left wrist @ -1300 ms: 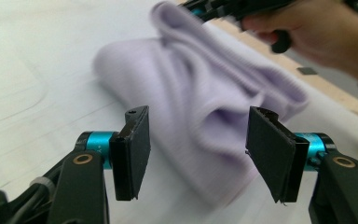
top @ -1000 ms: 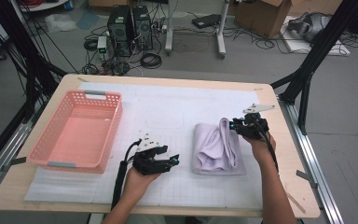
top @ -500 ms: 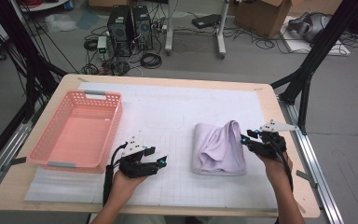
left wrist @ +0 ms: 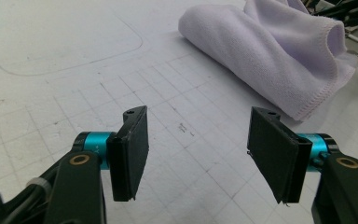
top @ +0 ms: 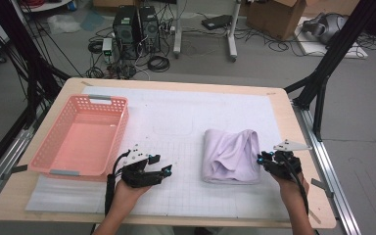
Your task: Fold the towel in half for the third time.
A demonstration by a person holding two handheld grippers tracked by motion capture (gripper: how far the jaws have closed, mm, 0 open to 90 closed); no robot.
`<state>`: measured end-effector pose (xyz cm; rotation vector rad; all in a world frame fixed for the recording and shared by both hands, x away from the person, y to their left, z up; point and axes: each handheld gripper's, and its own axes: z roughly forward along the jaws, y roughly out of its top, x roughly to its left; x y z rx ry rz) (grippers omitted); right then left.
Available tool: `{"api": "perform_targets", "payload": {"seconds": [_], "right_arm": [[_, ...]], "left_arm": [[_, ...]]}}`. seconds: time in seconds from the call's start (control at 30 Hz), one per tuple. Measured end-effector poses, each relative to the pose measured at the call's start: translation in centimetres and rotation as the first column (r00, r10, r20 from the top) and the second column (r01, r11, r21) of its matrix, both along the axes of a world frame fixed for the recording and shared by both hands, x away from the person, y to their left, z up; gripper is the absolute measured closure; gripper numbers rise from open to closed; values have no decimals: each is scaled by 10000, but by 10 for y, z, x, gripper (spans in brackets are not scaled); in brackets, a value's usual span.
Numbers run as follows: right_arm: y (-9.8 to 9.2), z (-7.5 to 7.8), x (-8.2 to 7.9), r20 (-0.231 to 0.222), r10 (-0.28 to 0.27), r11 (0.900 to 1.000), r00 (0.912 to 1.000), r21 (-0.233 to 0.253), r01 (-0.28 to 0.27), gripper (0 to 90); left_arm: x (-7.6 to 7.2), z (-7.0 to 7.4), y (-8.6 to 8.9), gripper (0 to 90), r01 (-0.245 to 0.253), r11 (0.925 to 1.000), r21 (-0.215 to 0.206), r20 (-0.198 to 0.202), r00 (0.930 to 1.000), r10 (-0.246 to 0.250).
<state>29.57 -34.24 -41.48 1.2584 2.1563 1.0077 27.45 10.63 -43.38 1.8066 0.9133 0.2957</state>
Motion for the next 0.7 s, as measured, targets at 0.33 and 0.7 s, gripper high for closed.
{"api": "perform_targets", "payload": {"seconds": [0.33,0.7], "right_arm": [[38,15,-2,319,888,9925,9955,817,-911,626],[67,-3,11,-192,1159,9927,9931,342,-1152,868]], "left_arm": [[-2,0,0,386,29,10000,-8,129,9999,-29],[-3,0,0,386,23,10000,-38,130,9999,-23]]}}
